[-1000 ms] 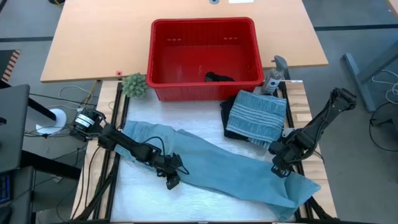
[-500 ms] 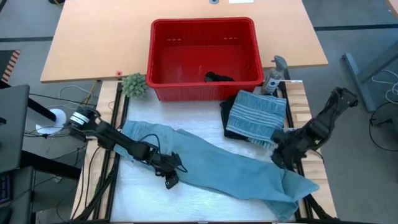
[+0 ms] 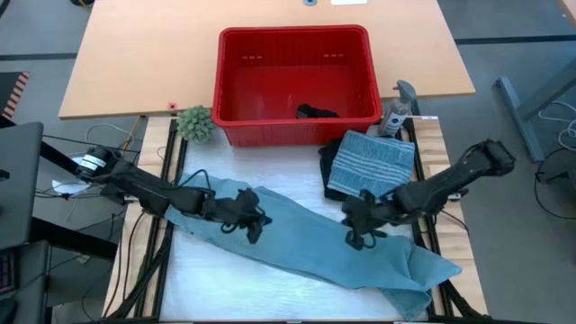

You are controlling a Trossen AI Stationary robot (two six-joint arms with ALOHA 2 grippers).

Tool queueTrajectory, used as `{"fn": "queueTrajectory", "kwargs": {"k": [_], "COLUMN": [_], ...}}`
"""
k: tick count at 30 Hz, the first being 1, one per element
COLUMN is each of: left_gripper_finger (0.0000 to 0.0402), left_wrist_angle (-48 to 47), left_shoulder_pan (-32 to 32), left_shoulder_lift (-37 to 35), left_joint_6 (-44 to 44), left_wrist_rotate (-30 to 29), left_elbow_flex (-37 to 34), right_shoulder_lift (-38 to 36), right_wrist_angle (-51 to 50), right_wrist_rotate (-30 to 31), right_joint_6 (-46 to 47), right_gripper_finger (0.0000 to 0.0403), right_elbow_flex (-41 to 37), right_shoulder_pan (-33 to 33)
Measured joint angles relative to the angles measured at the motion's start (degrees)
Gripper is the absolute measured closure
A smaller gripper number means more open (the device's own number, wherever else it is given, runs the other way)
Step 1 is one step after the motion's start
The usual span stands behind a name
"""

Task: Fold Laundry from Bin
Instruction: Fold the blue pants

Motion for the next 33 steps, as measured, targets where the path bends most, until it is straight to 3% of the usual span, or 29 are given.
{"fn": "queueTrajectory", "kwargs": {"k": [8, 15, 27, 33], "left_gripper_finger": [0.0402, 0.0402, 0.0402, 0.0402], "left_wrist_angle": [14.3, 18.7, 10.4, 10.4], "left_shoulder_pan": [2.2, 2.1, -0.1, 0.6], "left_shoulder_lift": [13.2, 23.4, 25.9, 26.0], "left_joint_6": [2.9, 0.3, 0.9, 1.0], "left_wrist_rotate": [4.8, 7.9, 8.5, 9.1], "left_elbow_flex": [0.0, 0.0, 0.4, 0.2], "right_shoulder_lift": [7.6, 15.7, 22.8, 18.7], "right_wrist_angle": [5.2, 11.9, 8.4, 7.0], "right_wrist_rotate": [-4.5, -10.2, -13.5, -17.2], "right_joint_6": [-5.4, -7.9, -10.4, -13.8], "right_gripper_finger": [0.0388, 0.0388, 0.0388, 0.0386], "right_elbow_flex": [0.0, 0.0, 0.0, -0.2], "right_shoulder_pan": [-5.5, -5.1, -7.7, -7.7]}}
